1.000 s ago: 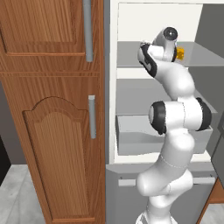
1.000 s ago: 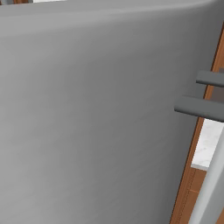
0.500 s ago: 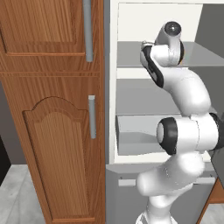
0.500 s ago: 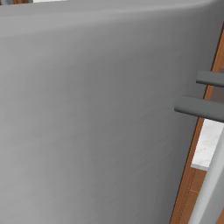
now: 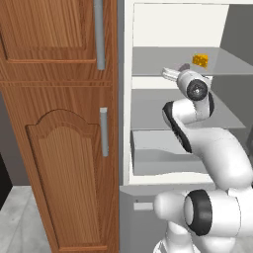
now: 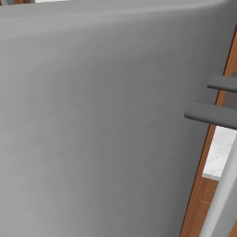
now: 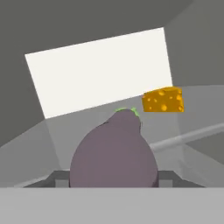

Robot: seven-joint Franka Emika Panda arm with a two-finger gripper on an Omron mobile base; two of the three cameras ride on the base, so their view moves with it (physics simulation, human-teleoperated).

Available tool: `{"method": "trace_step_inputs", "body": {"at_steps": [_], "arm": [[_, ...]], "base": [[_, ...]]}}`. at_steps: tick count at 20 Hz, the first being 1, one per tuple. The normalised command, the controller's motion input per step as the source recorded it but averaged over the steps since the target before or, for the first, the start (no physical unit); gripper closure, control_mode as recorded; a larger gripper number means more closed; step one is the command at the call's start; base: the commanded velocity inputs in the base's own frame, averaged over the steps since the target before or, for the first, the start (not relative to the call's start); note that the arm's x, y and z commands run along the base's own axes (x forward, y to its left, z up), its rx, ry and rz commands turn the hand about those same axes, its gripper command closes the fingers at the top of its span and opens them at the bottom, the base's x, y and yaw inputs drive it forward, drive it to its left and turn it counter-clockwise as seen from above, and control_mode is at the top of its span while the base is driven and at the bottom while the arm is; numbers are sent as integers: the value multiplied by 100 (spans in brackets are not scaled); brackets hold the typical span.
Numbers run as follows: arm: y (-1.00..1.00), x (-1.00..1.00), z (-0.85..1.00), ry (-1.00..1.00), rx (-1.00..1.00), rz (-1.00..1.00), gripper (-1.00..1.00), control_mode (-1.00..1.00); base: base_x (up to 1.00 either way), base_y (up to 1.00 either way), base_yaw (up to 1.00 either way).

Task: Take the cheese, chicken drumstick, and eggplant from the fridge and place them on the plate on the dining counter to create an appetizer plate.

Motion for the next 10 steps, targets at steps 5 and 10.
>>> {"method": "trace_step_inputs", "body": {"at_steps": [5,10], "arm": [[-2,-100,96,0,0,-7,100,-100],[0,-100,64,3,0,-8,100,-100]], "base": [[0,0,0],[0,0,0]]}}
